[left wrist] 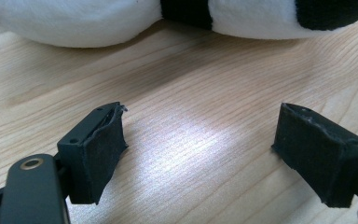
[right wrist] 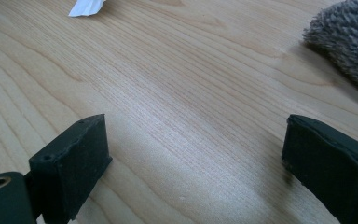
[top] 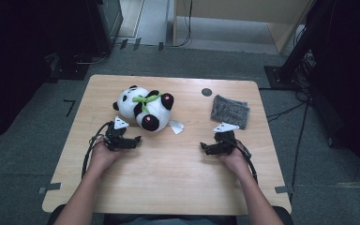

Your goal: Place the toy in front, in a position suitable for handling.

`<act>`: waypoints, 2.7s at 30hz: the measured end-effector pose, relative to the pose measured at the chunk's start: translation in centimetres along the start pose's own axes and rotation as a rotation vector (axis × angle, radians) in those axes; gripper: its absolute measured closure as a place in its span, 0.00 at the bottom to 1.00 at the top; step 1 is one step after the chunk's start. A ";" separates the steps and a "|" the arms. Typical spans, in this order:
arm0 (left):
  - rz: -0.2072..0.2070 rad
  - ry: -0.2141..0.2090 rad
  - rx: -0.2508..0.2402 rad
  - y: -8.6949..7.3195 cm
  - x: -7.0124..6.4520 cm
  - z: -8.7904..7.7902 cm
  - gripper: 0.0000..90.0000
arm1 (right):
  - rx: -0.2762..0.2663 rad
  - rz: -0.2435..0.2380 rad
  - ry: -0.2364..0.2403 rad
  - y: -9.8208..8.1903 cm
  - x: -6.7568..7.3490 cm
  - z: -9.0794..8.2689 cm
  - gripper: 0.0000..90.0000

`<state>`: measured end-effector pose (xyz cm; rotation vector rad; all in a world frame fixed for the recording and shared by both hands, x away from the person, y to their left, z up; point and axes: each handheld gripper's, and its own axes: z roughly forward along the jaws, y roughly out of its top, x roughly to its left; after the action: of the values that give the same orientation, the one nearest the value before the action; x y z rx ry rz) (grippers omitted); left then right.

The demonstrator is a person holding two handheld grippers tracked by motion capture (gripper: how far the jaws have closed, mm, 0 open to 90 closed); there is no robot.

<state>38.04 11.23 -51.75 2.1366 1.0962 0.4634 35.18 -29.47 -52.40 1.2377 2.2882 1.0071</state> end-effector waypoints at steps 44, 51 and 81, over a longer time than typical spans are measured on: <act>-0.026 -0.042 0.012 0.4 1.1 -0.4 0.35 | 0.005 0.059 -0.062 0.3 0.1 0.2 0.10; -0.031 -0.061 0.005 0.6 1.5 -0.8 0.37 | 0.001 0.073 -0.060 0.5 -0.8 -0.1 0.22; -0.015 -0.181 -0.122 5.5 2.0 -4.0 0.47 | -0.069 0.067 -0.022 3.2 -2.2 -2.7 0.44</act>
<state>40.02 12.18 -45.02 2.0191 0.9572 0.3141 36.66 -31.21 -48.25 1.2985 2.1899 1.0809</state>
